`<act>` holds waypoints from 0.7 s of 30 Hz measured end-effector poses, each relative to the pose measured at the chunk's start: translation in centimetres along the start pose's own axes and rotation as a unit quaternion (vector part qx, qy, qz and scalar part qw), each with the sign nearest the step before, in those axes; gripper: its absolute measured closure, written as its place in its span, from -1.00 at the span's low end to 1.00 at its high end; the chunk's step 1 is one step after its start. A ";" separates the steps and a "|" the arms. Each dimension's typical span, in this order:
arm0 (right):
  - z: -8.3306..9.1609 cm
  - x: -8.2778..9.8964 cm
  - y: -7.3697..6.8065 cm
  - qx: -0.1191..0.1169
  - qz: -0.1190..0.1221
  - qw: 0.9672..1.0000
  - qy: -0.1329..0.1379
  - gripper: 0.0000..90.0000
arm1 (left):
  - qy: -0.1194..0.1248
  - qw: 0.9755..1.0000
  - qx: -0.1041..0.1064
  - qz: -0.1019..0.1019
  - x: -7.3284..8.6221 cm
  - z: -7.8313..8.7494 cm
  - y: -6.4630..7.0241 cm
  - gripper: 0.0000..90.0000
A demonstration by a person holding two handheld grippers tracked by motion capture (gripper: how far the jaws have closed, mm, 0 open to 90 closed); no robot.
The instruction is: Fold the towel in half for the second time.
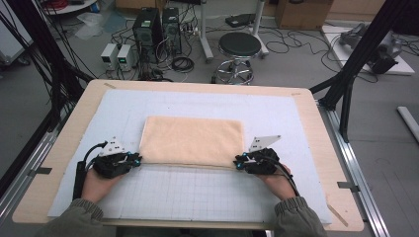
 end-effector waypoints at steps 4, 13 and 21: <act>0.3 -0.1 0.0 0.005 -0.006 1.000 0.009 0.52 | 0.005 1.000 -0.002 0.004 0.0 0.2 0.0 0.63; 1.2 -0.6 0.3 0.026 -0.028 0.998 0.042 0.10 | 0.030 0.999 0.003 0.024 -0.7 0.9 0.1 0.36; 1.7 -0.8 0.2 0.049 -0.045 0.996 0.058 -0.35 | 0.038 0.999 0.015 0.025 -1.2 1.3 0.7 0.03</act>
Point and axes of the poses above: each handheld gripper's, and its own axes: z roughly backward along the jaws, x roughly out of its underside, y roughly to its right, the point moved 5 cm from there along -z, roughly forward along the jaws, and after that the axes turned 9 degrees about y, right-handed, at the moved point
